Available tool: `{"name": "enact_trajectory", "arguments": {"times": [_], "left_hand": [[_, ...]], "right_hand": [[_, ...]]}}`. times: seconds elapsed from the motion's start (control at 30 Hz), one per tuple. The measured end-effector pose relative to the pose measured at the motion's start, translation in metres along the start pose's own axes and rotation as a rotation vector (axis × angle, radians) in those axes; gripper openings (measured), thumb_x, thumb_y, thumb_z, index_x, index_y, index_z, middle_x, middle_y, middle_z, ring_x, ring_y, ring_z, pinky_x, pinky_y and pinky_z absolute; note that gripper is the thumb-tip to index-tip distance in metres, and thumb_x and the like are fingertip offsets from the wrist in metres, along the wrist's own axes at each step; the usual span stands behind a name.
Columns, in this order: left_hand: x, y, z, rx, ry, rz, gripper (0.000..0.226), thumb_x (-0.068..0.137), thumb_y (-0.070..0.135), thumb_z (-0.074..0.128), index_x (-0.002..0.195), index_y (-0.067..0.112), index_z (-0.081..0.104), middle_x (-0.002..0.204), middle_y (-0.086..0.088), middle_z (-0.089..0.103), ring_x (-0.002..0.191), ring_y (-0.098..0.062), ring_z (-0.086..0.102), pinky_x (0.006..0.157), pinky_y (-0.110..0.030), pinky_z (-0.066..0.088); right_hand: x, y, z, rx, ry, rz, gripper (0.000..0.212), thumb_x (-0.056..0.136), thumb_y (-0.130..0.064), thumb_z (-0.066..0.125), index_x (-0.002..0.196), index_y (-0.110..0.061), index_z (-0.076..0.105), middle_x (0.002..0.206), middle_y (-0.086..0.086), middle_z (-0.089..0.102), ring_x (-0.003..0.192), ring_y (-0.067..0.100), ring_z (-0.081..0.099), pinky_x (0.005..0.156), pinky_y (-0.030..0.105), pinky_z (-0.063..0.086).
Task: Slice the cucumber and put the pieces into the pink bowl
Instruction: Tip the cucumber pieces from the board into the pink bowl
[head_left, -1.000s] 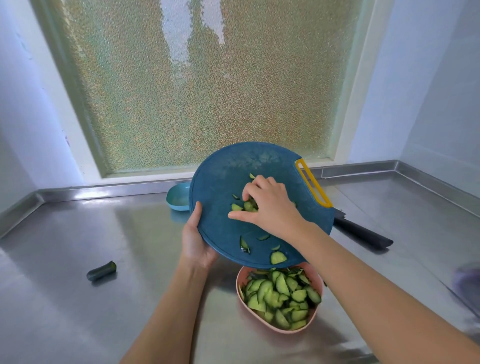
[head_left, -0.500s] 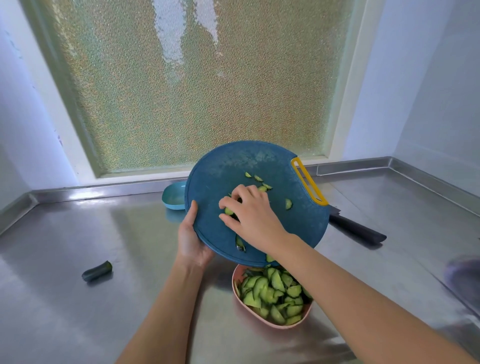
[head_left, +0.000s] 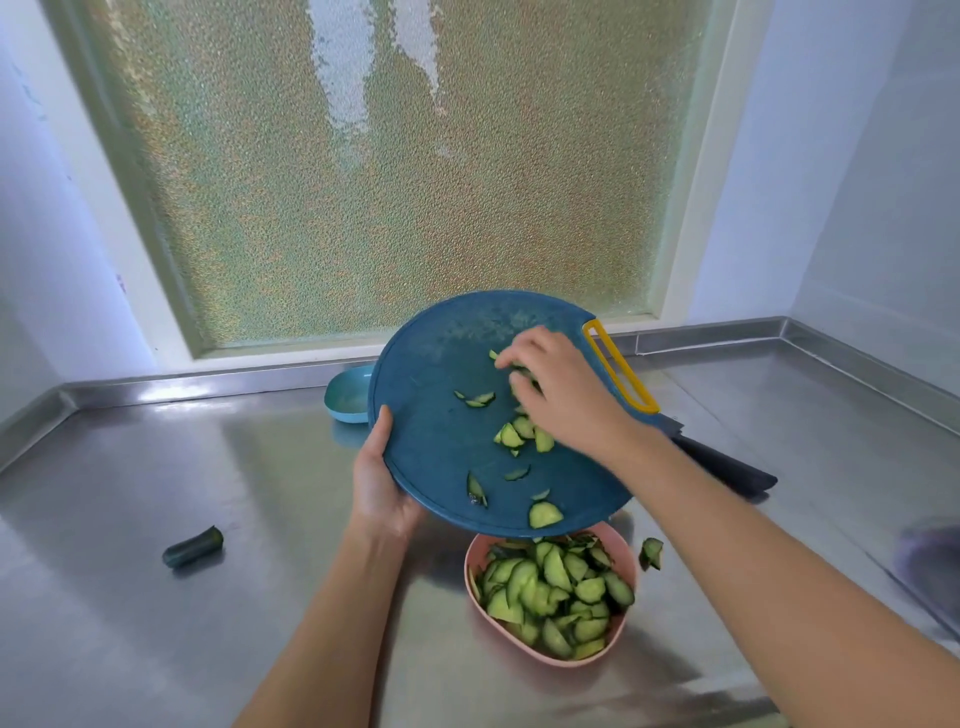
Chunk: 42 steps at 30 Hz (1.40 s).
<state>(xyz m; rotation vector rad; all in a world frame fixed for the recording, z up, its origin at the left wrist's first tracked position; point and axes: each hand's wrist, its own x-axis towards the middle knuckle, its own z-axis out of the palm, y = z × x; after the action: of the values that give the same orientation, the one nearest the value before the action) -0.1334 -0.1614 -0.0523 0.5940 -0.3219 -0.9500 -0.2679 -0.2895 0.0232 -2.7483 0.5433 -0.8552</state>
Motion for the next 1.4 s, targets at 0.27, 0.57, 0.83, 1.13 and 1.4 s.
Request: {"name": "enact_trajectory", "arguments": {"times": [0.27,0.57,0.83,1.13,1.4], "left_hand": [[-0.001,0.001,0.002,-0.019,-0.025,-0.015,0.047,0.092,0.039,0.044,0.128,0.01,0.054,0.128,-0.016,0.058,0.119,-0.034,0.054,0.105,-0.053,0.036],[-0.004,-0.002,0.005,-0.046,-0.073,-0.057,0.046,0.093,0.04,0.042,0.124,0.009,0.056,0.124,-0.015,0.061,0.111,-0.031,0.061,0.089,-0.048,0.051],[-0.008,0.002,0.008,-0.06,-0.043,0.011,0.041,0.095,0.037,0.041,0.097,0.015,0.076,0.118,-0.013,0.065,0.104,-0.029,0.064,0.087,-0.049,0.053],[-0.01,0.006,0.011,-0.038,-0.033,0.069,0.043,0.097,0.035,0.038,0.089,0.02,0.077,0.11,-0.01,0.069,0.099,-0.027,0.066,0.09,-0.049,0.051],[-0.018,0.007,0.019,-0.014,-0.025,0.053,0.05,0.098,0.036,0.035,0.081,0.019,0.079,0.1,-0.008,0.072,0.089,-0.024,0.07,0.078,-0.045,0.056]], "right_hand": [[0.032,0.023,-0.011,-0.153,-0.415,-0.039,0.056,0.095,0.003,0.031,0.147,-0.018,0.037,0.157,-0.006,0.025,0.143,0.011,0.023,0.112,0.023,0.019],[0.002,0.032,-0.014,-0.006,-0.297,-0.134,0.02,0.099,-0.021,0.049,0.111,-0.022,0.064,0.118,-0.007,0.055,0.111,0.009,0.044,0.091,0.022,0.033],[0.002,0.041,-0.015,-0.031,-0.175,-0.093,0.011,0.093,-0.014,0.055,0.084,-0.02,0.059,0.096,-0.008,0.052,0.096,0.011,0.046,0.086,0.027,0.036],[-0.029,0.045,-0.01,-0.007,-0.17,0.005,0.018,0.091,-0.038,0.059,0.088,-0.021,0.054,0.093,-0.006,0.047,0.082,0.006,0.044,0.076,0.026,0.04],[-0.029,0.03,-0.011,-0.063,-0.129,-0.099,0.035,0.101,-0.023,0.041,0.133,-0.033,0.052,0.135,-0.002,0.045,0.125,0.02,0.036,0.104,0.038,0.03]]}}
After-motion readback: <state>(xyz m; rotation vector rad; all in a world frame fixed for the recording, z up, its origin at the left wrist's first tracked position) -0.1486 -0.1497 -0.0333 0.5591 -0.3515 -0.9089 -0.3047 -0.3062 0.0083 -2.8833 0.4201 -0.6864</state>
